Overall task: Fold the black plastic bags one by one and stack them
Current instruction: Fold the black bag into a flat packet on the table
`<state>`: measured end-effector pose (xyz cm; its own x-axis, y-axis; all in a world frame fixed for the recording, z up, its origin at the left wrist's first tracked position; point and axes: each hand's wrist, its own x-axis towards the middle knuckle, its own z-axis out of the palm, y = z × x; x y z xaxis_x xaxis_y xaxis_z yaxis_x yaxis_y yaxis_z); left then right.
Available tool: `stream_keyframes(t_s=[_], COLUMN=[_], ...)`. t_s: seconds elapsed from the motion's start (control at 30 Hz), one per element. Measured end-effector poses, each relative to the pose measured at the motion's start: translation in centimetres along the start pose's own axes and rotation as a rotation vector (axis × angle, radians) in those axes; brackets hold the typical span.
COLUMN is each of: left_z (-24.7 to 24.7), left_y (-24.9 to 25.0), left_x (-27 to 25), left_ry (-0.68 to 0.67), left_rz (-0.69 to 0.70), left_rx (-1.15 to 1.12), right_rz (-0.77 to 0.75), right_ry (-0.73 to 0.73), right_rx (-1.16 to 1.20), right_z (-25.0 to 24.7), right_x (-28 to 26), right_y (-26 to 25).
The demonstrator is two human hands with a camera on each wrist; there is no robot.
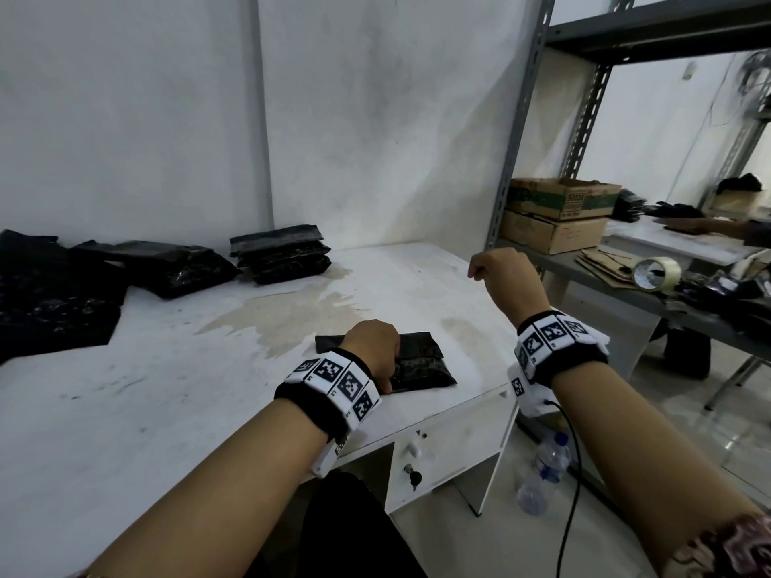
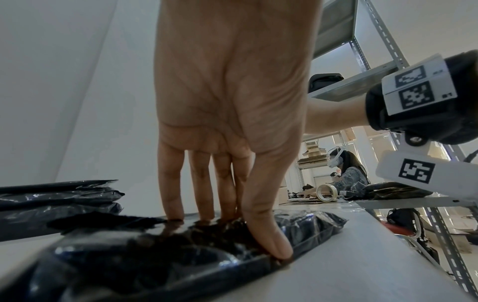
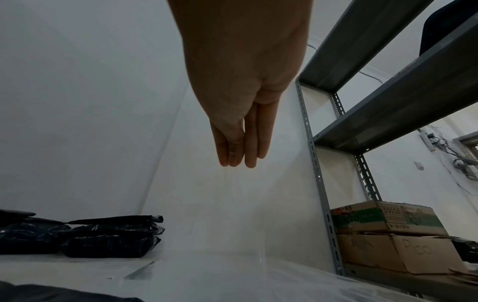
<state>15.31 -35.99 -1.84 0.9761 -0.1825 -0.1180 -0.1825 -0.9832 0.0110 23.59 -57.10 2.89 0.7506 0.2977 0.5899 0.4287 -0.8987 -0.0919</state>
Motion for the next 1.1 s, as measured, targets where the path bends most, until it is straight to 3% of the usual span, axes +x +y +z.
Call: stream_keyframes(t_s=[0.63,1.1], left_z=[-0.3,-0.7], left_y=[0.2,0.3], left_x=[-0.5,-0.6], left_ry=[-0.004,-0.027], left_rz=[0.003,0.005], left_rx=[-0.032,-0.017], right_rz=[-0.008,-0.081], right_ry=[0.288,0.382], right_rx=[0.112,0.19], right_z=[1.0,1.7], right_x=[4.9,7.3], right_y=[-0.2,0.0])
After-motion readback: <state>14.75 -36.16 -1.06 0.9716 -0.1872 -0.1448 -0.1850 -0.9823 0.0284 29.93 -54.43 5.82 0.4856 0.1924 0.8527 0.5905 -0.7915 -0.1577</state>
